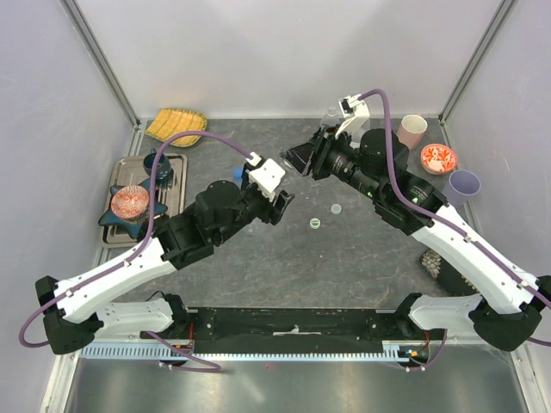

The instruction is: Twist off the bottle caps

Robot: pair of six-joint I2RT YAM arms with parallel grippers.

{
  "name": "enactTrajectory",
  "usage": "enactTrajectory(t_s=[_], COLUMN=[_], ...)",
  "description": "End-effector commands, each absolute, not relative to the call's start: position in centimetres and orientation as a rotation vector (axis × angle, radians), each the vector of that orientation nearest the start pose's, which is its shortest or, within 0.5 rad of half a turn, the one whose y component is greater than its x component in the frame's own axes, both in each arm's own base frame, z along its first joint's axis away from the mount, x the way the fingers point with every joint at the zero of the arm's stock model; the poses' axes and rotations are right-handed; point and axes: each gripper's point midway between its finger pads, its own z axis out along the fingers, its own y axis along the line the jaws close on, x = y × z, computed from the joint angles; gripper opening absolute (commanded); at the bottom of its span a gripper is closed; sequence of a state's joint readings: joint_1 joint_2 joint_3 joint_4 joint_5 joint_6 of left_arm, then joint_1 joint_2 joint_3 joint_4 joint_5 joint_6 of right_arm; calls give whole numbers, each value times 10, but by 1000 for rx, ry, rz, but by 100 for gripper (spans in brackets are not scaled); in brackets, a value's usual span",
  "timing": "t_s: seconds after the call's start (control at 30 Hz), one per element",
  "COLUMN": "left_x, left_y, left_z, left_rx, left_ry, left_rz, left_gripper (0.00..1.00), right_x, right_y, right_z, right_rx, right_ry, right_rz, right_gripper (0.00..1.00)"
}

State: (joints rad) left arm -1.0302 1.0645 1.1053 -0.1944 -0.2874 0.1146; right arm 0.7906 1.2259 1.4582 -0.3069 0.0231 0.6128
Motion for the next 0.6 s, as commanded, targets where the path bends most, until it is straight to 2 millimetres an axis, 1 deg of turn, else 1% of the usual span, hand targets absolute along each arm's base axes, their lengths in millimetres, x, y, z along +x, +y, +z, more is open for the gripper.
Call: enactTrajectory(t_s=[0.0, 0.07, 0.1, 0.13, 0.17, 0.23, 0.27, 0.3, 0.33, 0.37, 0.4, 0.43, 0.47, 0.5, 0.53, 0.57], left_x=[236, 235, 235, 234, 233, 230, 223, 219, 215, 204, 199, 192, 173, 168, 146, 135], left_y=[-284, -283, -283, -282, -282, -282, -283, -285, -286, -289, -289, -290, -295, -295, -301, -301], left_z=[355, 356, 357, 358, 360, 363, 368, 369, 373, 380, 384, 385, 395, 398, 399, 407], left_rx=[742, 740, 740, 739, 742, 743, 758, 772, 781, 816, 831, 858, 916, 940, 1036, 1058], left_ry=[1511, 1507, 1505, 1504, 1495, 1480, 1455, 1443, 1424, 1389, 1372, 1362, 1314, 1301, 1260, 1244], left_rz=[-409, -412, -414, -415, -422, -445, -482, -504, -532, -589, -624, -660, -760, -804, -917, -995], left_gripper=[31, 31, 31, 31, 31, 29, 29, 28, 27, 27, 26, 26, 26, 26, 27, 27], right_x=[269, 269, 267, 267, 264, 260, 253, 248, 244, 237, 226, 221, 211, 197, 190, 181], right_y=[295, 295, 294, 293, 295, 293, 295, 294, 293, 291, 294, 293, 292, 295, 296, 295], right_z=[431, 428, 429, 426, 425, 426, 429, 434, 436, 441, 444, 448, 453, 455, 457, 460], right_rx=[-117, -118, -122, -127, -152, -193, -239, -273, -322, -357, -426, -484, -534, -614, -671, -714], right_ry=[1706, 1709, 1707, 1710, 1711, 1696, 1682, 1658, 1639, 1614, 1594, 1562, 1532, 1503, 1476, 1448], right_rz=[1039, 1036, 1036, 1029, 1040, 1029, 1049, 1058, 1044, 1052, 1082, 1075, 1093, 1132, 1140, 1153], right_gripper=[34, 23, 12, 4, 0, 0, 0, 0, 0, 0, 0, 0, 0, 0, 0, 0])
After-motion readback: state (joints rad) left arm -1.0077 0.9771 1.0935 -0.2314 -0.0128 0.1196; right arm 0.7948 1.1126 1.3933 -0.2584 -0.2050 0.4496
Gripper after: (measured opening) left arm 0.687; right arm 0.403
